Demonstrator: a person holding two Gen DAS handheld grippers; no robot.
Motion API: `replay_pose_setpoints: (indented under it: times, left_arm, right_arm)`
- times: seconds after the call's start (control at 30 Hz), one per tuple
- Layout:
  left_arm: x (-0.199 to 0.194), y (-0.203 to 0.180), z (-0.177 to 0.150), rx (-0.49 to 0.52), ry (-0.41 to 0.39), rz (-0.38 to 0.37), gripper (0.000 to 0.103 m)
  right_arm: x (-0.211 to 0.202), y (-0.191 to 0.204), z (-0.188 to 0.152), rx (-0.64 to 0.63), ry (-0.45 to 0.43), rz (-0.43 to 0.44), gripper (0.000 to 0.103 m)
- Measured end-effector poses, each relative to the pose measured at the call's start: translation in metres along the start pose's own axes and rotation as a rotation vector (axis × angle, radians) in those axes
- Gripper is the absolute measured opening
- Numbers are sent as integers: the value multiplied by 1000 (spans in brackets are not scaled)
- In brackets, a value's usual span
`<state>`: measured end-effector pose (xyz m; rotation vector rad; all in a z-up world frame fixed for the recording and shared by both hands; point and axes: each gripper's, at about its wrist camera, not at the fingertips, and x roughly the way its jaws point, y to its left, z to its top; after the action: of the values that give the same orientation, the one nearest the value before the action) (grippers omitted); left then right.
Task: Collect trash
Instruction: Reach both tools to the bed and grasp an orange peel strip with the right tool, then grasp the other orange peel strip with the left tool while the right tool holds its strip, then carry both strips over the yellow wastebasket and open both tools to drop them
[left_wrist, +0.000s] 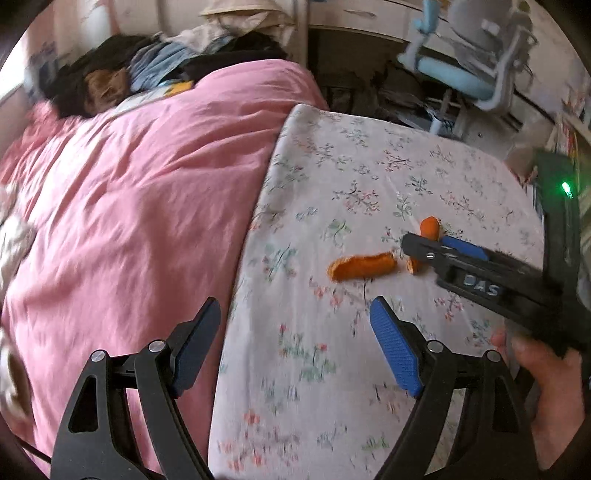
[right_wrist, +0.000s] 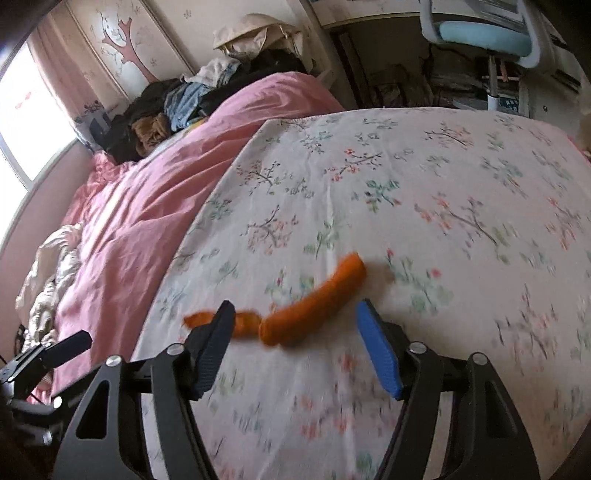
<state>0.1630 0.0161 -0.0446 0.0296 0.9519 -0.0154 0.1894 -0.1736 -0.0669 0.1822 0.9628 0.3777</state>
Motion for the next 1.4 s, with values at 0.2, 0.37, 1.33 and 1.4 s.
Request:
replay_pose_setpoints:
  times: [0.2, 0.37, 1.33, 1.4]
  left_arm:
    - [38, -23, 18, 109, 16, -13, 79]
    - [60, -49, 16, 253, 30, 8, 79]
    - [-69, -77, -128, 83, 104, -269, 13]
    - [-71, -81, -151, 81, 132, -278, 13]
  right_arm:
    - [-3, -8, 5, -182, 64, -13, 27]
    - [-16, -17, -4, -294, 112, -30, 18]
    - [-164, 6, -180, -310, 119, 88, 52]
    - [-186, -7, -167, -222, -14, 87, 59]
